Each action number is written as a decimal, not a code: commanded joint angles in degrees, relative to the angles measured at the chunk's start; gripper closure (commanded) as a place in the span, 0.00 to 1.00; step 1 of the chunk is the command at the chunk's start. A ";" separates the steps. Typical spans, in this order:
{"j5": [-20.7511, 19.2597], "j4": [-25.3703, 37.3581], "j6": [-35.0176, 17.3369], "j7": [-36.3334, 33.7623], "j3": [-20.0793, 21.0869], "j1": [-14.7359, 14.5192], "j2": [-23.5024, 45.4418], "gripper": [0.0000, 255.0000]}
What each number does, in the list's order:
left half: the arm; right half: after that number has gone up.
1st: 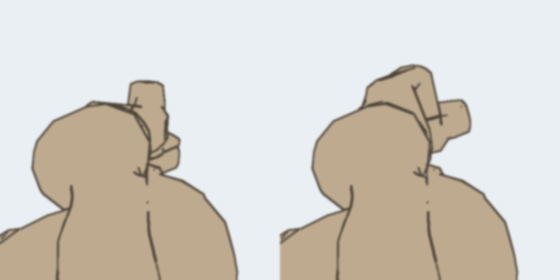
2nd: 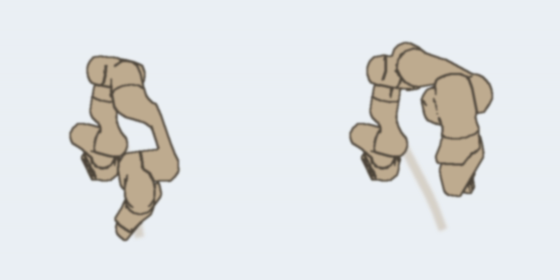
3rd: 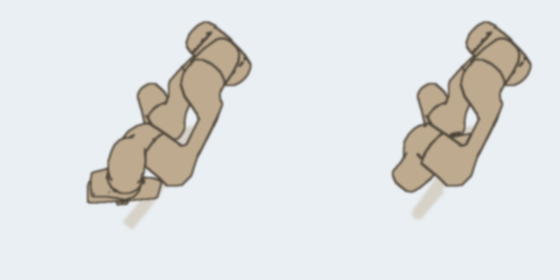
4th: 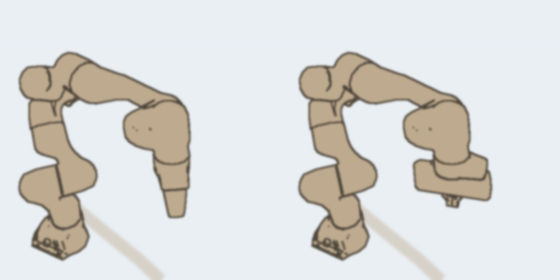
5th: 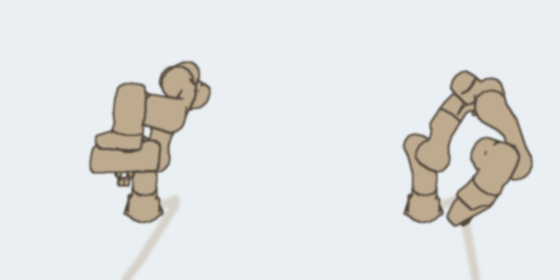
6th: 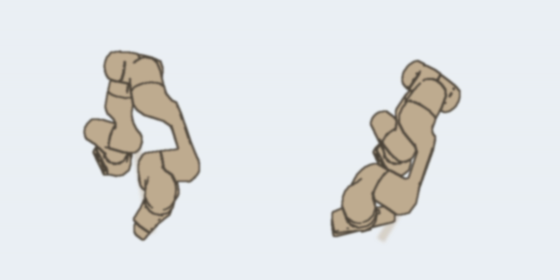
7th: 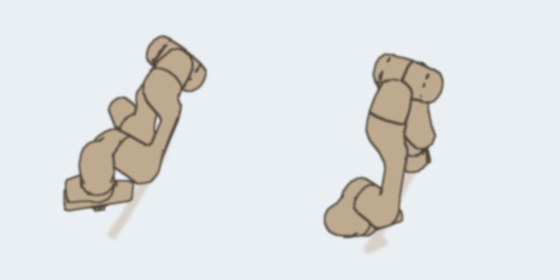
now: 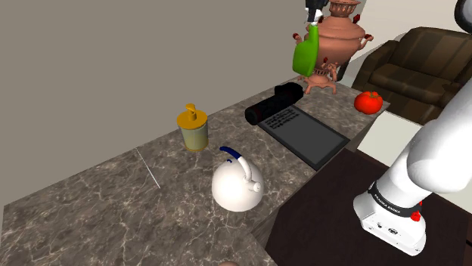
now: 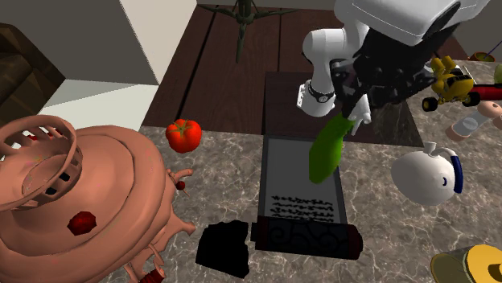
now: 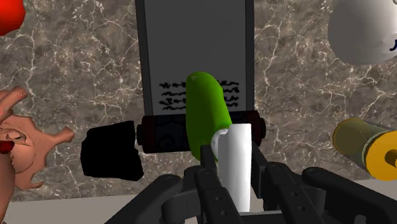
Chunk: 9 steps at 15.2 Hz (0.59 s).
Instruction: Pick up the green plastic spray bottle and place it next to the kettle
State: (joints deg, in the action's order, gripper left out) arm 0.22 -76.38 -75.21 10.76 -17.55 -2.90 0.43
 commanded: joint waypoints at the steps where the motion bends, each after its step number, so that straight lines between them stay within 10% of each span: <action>1: -0.40 -1.46 0.05 -3.03 1.49 -1.53 -1.58 1.00; 9: -0.31 -1.61 1.89 -14.90 7.76 -7.10 -3.64 1.00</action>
State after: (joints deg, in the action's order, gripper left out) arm -0.08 -77.80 -73.59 -2.42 -10.65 -9.24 -2.73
